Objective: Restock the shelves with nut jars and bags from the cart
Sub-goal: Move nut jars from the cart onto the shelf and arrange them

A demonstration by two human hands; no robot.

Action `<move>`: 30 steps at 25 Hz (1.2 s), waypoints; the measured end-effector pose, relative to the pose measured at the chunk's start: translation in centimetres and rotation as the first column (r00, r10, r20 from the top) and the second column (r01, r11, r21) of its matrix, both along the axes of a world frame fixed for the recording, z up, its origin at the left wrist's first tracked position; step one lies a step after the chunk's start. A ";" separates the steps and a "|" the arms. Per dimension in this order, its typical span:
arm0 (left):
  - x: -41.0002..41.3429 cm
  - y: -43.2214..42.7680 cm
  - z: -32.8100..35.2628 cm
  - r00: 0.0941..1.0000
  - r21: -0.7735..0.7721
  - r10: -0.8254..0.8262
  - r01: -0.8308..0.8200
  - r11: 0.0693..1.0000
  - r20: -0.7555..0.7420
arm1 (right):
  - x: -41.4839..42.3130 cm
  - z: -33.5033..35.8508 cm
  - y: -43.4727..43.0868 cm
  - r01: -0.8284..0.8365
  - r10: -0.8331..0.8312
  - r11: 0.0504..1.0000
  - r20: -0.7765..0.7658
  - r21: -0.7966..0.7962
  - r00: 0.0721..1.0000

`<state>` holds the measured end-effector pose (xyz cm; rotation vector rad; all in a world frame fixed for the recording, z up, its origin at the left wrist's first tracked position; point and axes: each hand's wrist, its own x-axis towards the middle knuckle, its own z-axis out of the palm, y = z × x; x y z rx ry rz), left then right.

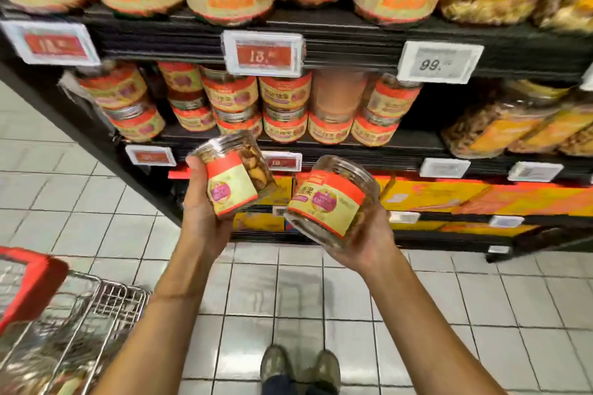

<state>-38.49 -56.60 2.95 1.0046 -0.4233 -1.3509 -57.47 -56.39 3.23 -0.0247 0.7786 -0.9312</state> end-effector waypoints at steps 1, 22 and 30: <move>0.7 -0.4 -0.5 0.996 -0.004 0.063 -0.063 0.998 0.058 | 0.7 -0.1 -0.5 -0.013 0.013 1.000 -0.027 0.010 1.000; 11.7 -10.9 -8.8 0.587 -0.464 0.452 -0.142 0.875 0.672 | 13.7 -11.6 -0.1 0.050 -0.058 0.997 0.119 0.066 0.991; 11.0 -12.6 -8.9 0.445 -0.349 0.371 -0.135 0.927 0.815 | 12.8 -13.0 -0.3 -0.019 0.016 0.991 0.027 0.131 1.000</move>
